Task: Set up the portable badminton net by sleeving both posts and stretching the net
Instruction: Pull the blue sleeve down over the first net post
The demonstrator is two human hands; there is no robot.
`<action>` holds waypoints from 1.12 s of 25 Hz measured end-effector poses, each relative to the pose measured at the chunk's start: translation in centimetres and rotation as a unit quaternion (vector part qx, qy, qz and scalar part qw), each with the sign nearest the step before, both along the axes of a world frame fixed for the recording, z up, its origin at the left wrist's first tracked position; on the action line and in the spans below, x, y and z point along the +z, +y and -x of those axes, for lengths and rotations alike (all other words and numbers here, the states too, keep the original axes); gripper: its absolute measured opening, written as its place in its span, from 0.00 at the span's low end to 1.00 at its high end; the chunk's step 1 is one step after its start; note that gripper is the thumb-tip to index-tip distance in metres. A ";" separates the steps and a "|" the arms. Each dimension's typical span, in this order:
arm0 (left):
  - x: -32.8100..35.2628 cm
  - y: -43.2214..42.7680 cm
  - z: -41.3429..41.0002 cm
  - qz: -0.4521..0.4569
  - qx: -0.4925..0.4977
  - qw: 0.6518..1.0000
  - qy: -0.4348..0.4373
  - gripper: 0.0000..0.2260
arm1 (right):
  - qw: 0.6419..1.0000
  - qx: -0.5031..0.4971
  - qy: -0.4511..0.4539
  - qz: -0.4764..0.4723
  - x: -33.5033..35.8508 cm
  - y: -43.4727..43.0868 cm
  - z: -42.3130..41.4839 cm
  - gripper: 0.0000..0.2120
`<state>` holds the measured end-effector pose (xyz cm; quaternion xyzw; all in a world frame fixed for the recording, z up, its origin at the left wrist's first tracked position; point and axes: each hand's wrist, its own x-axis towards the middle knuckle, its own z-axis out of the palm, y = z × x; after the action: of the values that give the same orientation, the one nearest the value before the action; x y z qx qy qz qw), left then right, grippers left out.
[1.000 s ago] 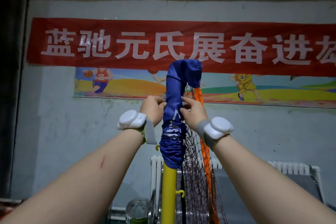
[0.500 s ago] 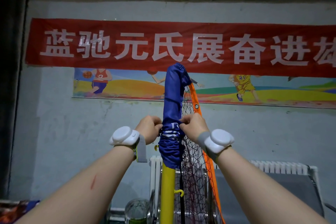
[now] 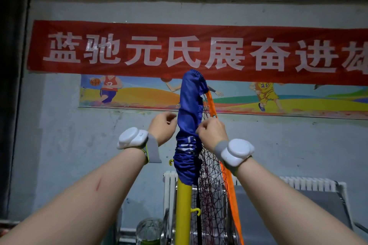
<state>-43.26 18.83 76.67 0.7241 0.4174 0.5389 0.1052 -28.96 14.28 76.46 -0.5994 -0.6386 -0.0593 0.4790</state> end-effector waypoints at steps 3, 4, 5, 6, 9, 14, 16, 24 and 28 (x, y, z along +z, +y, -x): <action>1.0 0.3 -0.6 -0.031 -0.035 0.998 -0.029 0.11 | 0.998 0.024 0.038 -0.053 1.1 0.0 0.5 0.18; 1.0 0.3 -0.8 -0.033 -0.035 0.998 -0.026 0.10 | 0.998 0.034 0.026 -0.056 1.3 0.1 0.6 0.19; 1.0 0.3 -0.9 -0.034 -0.031 0.999 -0.025 0.09 | 0.998 0.038 0.012 -0.054 1.4 0.2 0.7 0.18; 0.8 0.2 -0.9 -0.036 -0.027 0.999 -0.024 0.09 | 0.998 0.038 0.005 -0.049 1.4 0.2 0.8 0.17; 0.4 0.0 -0.8 -0.039 -0.018 0.999 -0.013 0.09 | 0.999 0.023 0.001 -0.027 1.3 0.1 0.8 0.16; -0.5 -0.4 -0.6 -0.004 0.003 0.999 0.042 0.12 | 1.000 0.012 -0.017 0.021 0.7 -0.3 0.5 0.17; -1.2 -0.6 -0.4 0.007 -0.001 0.999 0.044 0.11 | 0.999 0.024 -0.011 0.028 0.0 -0.5 0.5 0.19; -3.8 -0.5 -1.6 0.071 -0.114 0.990 -0.041 0.19 | 0.995 0.043 0.092 -0.007 -2.3 -1.2 0.7 0.24; -5.0 -0.1 -1.5 0.063 -0.121 0.990 -0.033 0.16 | 0.994 0.039 0.099 -0.012 -3.8 -1.4 1.3 0.25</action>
<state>-41.76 18.68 71.72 0.7426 0.3563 0.5188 0.2289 -30.28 12.91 72.62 -0.5715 -0.6102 0.0115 0.5486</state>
